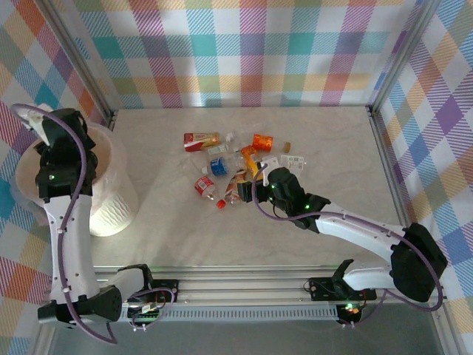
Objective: Put the plastic bottles in the bin
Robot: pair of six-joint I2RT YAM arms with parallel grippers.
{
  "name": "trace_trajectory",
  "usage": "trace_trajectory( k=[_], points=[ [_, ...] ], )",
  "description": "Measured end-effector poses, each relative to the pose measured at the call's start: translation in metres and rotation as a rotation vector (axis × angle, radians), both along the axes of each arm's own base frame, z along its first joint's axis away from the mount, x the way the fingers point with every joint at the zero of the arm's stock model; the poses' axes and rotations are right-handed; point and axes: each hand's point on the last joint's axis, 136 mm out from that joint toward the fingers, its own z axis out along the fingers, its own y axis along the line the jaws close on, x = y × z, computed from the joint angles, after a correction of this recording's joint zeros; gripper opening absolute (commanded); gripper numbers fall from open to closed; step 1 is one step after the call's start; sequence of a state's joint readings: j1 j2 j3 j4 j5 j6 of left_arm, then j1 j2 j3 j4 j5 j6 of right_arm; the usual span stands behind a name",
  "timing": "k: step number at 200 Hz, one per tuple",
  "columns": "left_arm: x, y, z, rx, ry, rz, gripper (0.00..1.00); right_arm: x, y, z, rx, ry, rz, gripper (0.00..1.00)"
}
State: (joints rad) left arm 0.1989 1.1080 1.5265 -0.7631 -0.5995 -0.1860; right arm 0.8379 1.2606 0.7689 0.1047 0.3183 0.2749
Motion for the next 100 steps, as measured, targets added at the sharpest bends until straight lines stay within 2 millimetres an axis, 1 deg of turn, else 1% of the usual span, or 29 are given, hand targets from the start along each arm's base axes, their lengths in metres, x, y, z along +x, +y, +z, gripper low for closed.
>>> trace_trajectory(
  k=[23, 44, 56, 100],
  points=[
    [-0.007, 0.016, -0.016, -0.05, 0.013, 0.048, 0.48, 0.0, 0.0, 0.0, -0.006, -0.004, 0.001, 1.0],
    [-0.013, 0.027, -0.039, -0.1, 0.056, 0.08, 0.48, 0.0, 0.0, 0.0, -0.005, -0.005, 0.001, 1.0],
    [-0.015, 0.03, -0.049, -0.124, 0.076, 0.092, 0.49, 0.0, 0.0, 0.0, -0.004, -0.004, 0.0, 1.0],
    [-0.021, 0.038, -0.072, -0.165, 0.136, 0.119, 0.49, 0.0, 0.0, 0.0, 0.007, -0.002, -0.005, 1.0]
  ],
)
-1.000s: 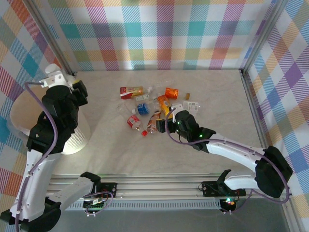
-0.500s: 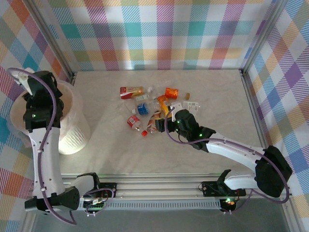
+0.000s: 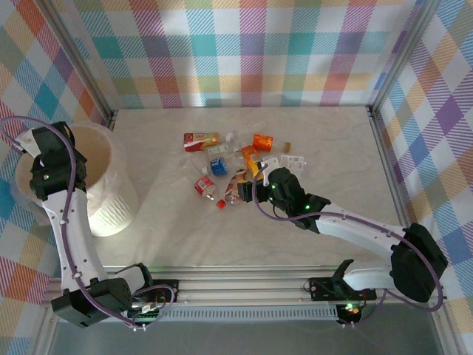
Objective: Put the plastic bottles in the bin
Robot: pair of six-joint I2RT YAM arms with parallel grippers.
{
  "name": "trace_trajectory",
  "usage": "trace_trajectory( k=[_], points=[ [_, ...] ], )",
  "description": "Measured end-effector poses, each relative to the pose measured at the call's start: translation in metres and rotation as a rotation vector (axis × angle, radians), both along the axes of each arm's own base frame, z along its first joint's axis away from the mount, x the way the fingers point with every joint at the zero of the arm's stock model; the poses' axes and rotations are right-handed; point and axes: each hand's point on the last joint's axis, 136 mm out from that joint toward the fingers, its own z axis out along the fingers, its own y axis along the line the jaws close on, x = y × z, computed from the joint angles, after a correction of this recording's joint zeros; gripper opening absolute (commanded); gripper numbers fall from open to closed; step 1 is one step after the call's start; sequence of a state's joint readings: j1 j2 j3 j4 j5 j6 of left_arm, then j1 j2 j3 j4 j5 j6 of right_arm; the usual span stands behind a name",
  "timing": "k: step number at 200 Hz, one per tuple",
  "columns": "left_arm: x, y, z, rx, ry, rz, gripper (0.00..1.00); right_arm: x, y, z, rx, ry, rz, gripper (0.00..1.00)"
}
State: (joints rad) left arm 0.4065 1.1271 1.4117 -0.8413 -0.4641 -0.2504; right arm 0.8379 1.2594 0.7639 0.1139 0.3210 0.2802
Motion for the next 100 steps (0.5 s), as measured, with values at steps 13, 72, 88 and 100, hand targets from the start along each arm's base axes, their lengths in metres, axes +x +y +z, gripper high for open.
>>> trace_trajectory(
  k=[13, 72, 88, 100],
  points=[
    [-0.003, 0.003, -0.005, -0.007, 0.015, 0.013, 0.5, 0.0, 0.0, 0.0, 0.002, -0.002, 0.0, 1.0],
    [-0.003, 0.015, -0.029, -0.051, 0.084, 0.057, 0.65, 0.002, 0.002, -0.001, 0.009, 0.01, -0.007, 1.0],
    [-0.001, 0.016, -0.037, -0.072, 0.105, 0.066, 0.75, 0.004, 0.005, 0.0, 0.01, 0.012, -0.009, 1.0],
    [-0.001, 0.016, -0.04, -0.08, 0.117, 0.067, 0.8, 0.006, 0.006, 0.001, 0.01, 0.012, -0.01, 1.0]
  ],
)
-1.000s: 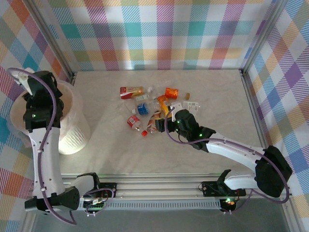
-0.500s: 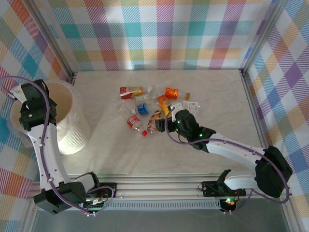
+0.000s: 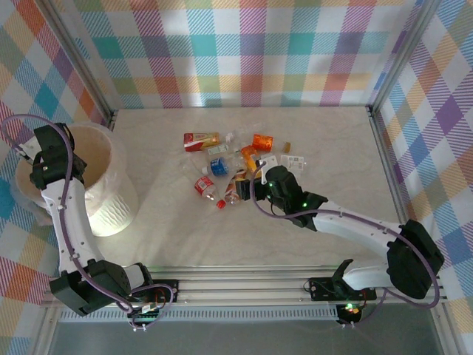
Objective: Put the plastic bottles in the bin
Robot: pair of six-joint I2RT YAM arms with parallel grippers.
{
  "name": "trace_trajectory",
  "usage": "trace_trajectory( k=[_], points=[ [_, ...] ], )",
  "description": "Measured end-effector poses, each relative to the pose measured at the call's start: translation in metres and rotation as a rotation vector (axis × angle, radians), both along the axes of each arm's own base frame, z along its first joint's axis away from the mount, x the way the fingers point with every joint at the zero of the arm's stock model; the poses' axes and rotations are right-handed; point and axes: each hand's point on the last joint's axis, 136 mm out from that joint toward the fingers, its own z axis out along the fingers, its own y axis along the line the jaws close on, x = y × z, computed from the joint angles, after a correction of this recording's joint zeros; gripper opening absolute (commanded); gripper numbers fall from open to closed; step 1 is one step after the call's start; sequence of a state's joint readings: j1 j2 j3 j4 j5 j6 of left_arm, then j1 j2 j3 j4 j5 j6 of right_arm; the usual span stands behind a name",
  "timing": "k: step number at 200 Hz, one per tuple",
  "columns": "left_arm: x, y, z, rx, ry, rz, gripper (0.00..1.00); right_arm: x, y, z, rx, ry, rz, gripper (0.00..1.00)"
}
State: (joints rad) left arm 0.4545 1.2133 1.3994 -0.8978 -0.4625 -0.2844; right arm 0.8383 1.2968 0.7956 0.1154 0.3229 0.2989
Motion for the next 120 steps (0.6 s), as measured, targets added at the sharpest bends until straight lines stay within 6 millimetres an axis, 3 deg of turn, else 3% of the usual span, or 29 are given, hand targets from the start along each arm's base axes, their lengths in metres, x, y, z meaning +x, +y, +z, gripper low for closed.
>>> trace_trajectory(
  k=[26, 57, 98, 120],
  points=[
    [0.0, -0.003, 0.004, -0.012, -0.011, -0.005, 0.9, 0.004, 0.002, 0.003, -0.001, -0.004, -0.007, 1.0],
    [0.003, -0.011, 0.012, -0.036, -0.061, -0.04, 0.95, 0.006, 0.004, 0.006, 0.0, -0.006, -0.009, 1.0],
    [0.019, -0.04, 0.026, -0.136, -0.175, -0.192, 1.0, 0.007, -0.001, 0.002, -0.022, 0.006, -0.024, 1.0],
    [0.022, -0.06, 0.035, -0.181, -0.236, -0.279, 1.0, 0.013, -0.013, -0.003, -0.047, 0.024, -0.059, 1.0]
  ],
)
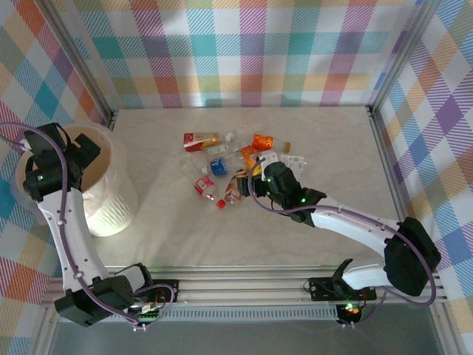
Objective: Put the plastic bottles in the bin
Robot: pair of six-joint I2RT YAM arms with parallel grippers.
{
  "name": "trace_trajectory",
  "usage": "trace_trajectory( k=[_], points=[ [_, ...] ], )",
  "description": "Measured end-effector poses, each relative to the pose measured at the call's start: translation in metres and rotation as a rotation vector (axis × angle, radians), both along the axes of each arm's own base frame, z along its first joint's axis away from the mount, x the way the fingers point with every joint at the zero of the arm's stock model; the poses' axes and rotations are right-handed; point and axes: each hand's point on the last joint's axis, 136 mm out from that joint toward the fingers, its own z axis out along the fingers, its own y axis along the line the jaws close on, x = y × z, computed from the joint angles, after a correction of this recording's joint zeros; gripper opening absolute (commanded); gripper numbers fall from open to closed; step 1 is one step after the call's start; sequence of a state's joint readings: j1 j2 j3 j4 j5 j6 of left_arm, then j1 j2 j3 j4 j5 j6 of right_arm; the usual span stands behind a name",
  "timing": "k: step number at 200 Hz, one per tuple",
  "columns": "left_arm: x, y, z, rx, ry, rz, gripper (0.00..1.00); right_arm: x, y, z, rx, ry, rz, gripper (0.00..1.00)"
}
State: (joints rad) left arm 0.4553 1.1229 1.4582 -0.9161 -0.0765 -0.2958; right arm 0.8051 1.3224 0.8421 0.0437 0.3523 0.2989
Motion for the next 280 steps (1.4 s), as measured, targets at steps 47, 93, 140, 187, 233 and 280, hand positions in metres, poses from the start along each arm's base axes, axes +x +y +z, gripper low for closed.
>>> trace_trajectory(
  k=[47, 93, 140, 187, 233, 280],
  points=[
    [0.003, -0.062, 0.038, -0.108, -0.199, -0.278, 1.0, 0.033, -0.048, 0.004, -0.029, 0.057, -0.128, 1.0],
    [0.012, -0.124, 0.07, -0.22, -0.385, -0.56, 1.0, 0.069, -0.096, -0.027, -0.05, 0.218, -0.248, 1.0],
    [0.025, -0.2, 0.066, -0.304, -0.373, -0.825, 1.0, 0.089, -0.134, -0.055, -0.047, 0.36, -0.335, 1.0],
    [0.029, -0.233, 0.047, -0.341, -0.328, -0.917, 1.0, 0.112, -0.137, -0.076, -0.06, 0.423, -0.213, 1.0],
    [0.027, -0.251, 0.031, -0.383, -0.288, -0.983, 1.0, 0.142, -0.133, -0.092, -0.18, 0.382, -0.036, 1.0],
    [0.024, -0.263, 0.012, -0.411, -0.247, -1.017, 1.0, 0.162, -0.136, -0.095, -0.257, 0.363, 0.103, 1.0]
  ],
)
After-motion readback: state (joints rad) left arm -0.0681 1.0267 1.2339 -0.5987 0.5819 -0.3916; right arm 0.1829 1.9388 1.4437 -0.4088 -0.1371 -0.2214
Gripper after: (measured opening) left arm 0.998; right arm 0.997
